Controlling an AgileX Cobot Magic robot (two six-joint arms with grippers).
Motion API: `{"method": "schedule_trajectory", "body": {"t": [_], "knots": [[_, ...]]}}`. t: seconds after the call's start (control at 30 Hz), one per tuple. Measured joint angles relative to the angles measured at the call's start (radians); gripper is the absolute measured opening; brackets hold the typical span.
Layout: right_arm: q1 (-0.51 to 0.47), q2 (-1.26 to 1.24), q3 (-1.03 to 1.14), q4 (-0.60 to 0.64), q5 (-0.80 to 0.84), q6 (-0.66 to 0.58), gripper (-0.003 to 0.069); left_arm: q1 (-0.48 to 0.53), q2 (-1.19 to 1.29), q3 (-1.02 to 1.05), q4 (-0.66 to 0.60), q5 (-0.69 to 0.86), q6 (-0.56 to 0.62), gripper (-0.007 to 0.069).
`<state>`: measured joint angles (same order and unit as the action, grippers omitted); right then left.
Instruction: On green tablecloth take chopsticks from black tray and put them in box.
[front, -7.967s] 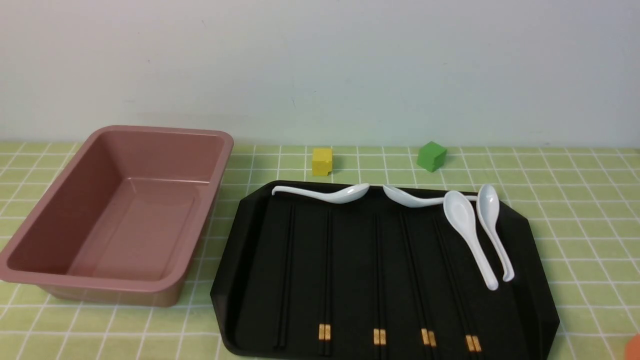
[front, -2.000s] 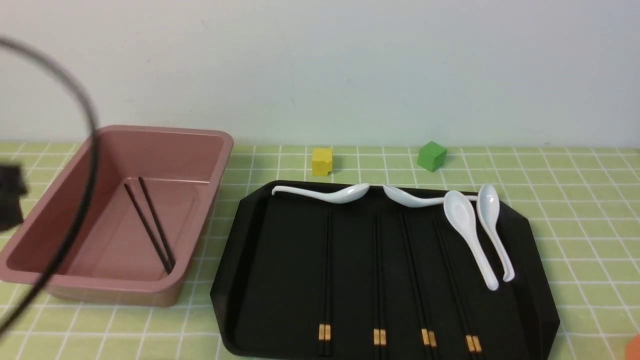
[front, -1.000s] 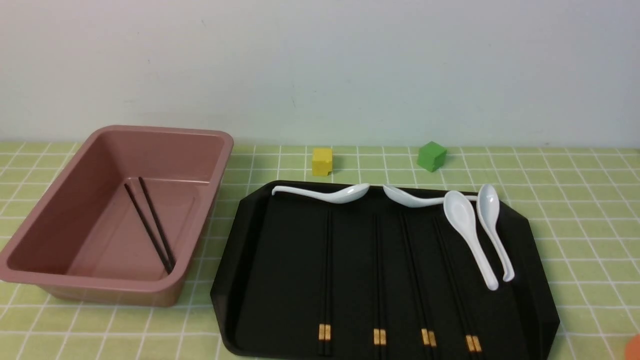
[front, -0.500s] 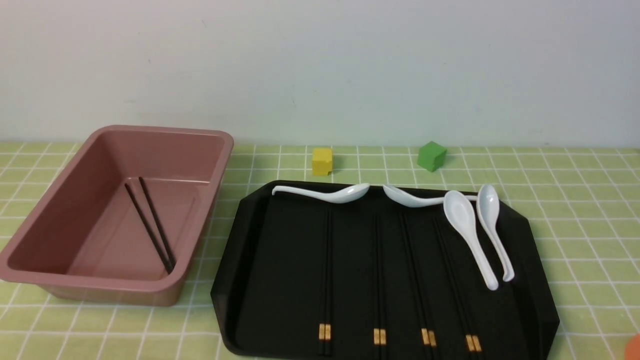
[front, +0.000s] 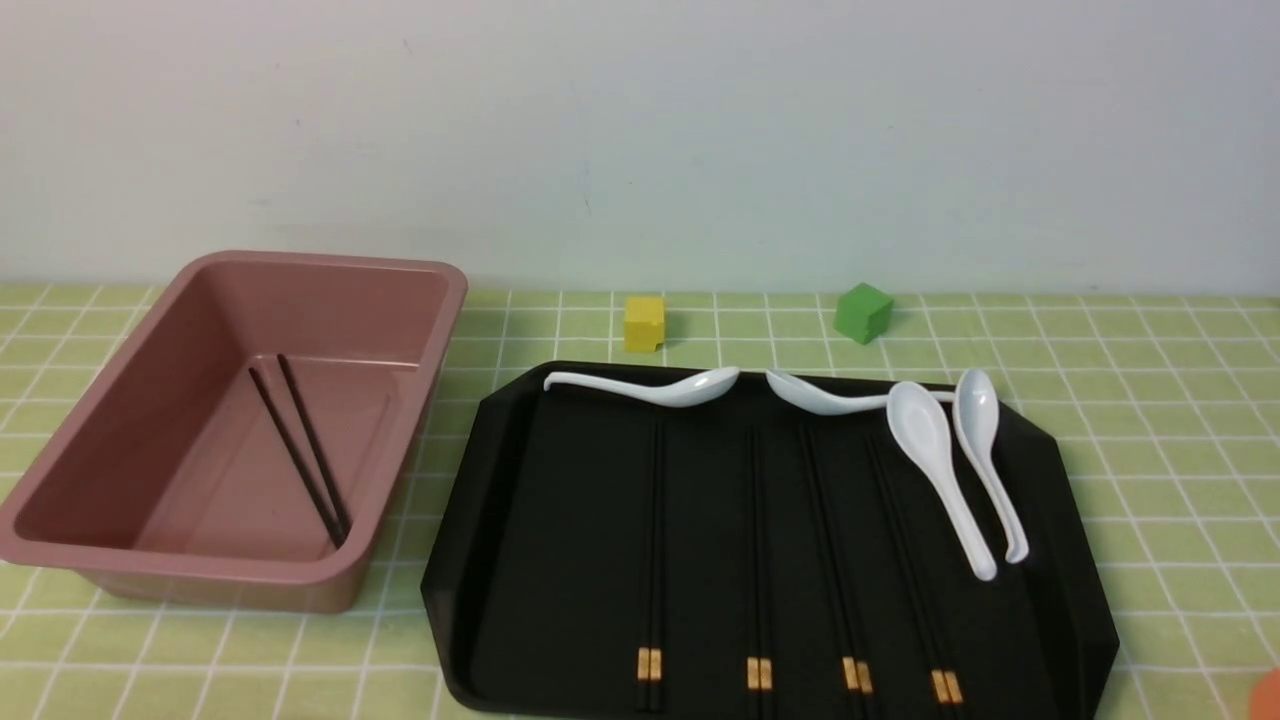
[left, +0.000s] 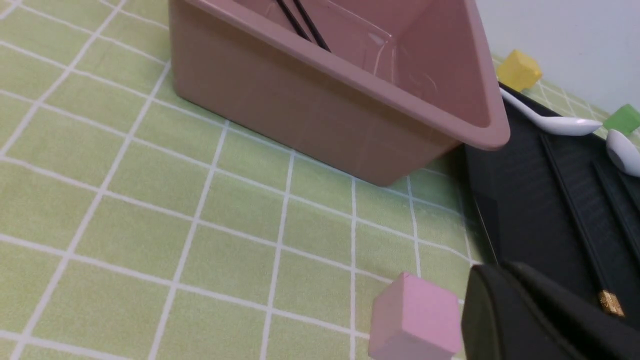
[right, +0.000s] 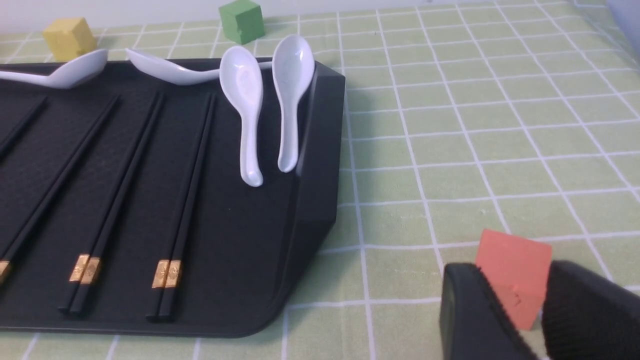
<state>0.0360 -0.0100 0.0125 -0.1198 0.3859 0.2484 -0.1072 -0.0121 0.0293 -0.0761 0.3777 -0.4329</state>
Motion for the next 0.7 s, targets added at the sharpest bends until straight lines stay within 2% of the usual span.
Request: {"method": "schedule_trajectory", "body": {"t": [0.7], "knots": [[0.000,0.000,0.000,0.000,0.000,0.000,0.0239,0.000,0.000,0.000,0.000,0.000,0.000,0.0001]]}}
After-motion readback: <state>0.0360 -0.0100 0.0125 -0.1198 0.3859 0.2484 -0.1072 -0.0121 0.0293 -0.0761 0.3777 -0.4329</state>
